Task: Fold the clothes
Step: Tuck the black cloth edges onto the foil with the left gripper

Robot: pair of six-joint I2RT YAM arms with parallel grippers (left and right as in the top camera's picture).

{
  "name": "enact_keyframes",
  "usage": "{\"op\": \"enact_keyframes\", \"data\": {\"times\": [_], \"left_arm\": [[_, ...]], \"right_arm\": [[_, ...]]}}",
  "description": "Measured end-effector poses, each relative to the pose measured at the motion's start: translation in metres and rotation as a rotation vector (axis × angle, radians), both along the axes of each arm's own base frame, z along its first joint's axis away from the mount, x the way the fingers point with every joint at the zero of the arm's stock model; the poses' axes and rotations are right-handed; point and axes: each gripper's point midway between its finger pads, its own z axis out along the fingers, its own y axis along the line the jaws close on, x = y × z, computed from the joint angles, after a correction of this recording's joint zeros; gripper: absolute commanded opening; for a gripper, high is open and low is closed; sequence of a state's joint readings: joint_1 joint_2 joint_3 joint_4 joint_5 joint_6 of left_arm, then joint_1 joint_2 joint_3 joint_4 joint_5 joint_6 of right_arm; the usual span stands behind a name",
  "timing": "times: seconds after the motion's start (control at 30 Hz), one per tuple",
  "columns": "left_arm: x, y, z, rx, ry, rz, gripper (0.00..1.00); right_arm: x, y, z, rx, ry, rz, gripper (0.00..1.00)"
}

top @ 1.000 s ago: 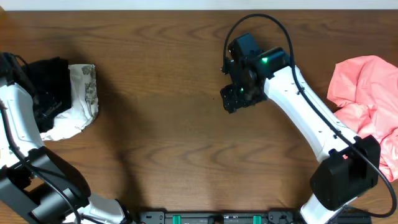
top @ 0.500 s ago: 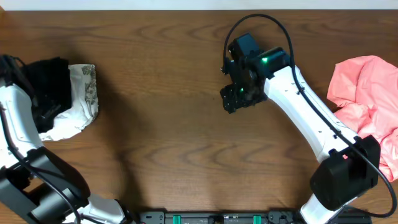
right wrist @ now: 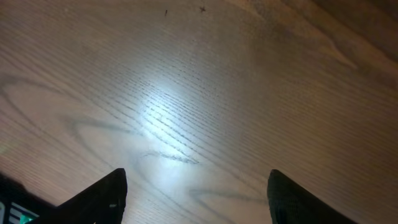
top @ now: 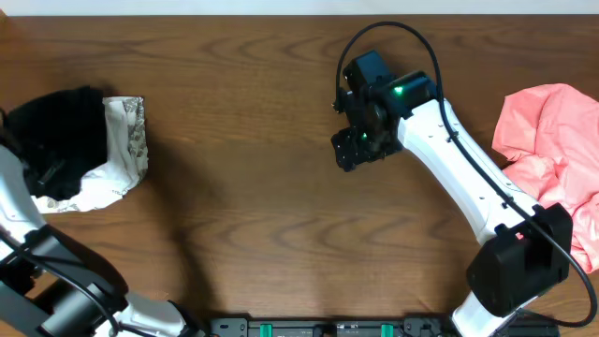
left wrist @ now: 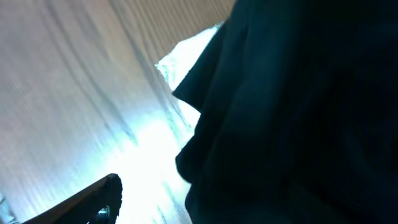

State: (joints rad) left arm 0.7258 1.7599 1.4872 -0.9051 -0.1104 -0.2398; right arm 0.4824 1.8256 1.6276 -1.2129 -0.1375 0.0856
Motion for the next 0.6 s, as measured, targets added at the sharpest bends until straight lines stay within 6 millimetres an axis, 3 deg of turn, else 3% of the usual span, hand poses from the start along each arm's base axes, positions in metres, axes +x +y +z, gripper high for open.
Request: {"op": "enact_keyframes", "data": {"times": [0.23,0.4,0.53,0.6], "left_arm": [[0.003,-0.003,-0.038,-0.118,0.03,-0.032,0.85],[0.009,-0.009,-0.044,-0.159,0.008,-0.06,0.83],[0.011,-0.011,-0.044,-0.171,-0.005,-0.07,0.7],[0.012,-0.012,-0.044,-0.177,-0.012,-0.071,0.52]], "right_arm": [[0.0,0.0,0.0,0.0,0.0,0.004,0.7],[0.0,0.0,0.0,-0.001,0.001,0.004,0.7],[0.0,0.0,0.0,-0.001,0.001,0.006,0.7],[0.0,0.0,0.0,-0.001,0.0,0.008,0.7]]}}
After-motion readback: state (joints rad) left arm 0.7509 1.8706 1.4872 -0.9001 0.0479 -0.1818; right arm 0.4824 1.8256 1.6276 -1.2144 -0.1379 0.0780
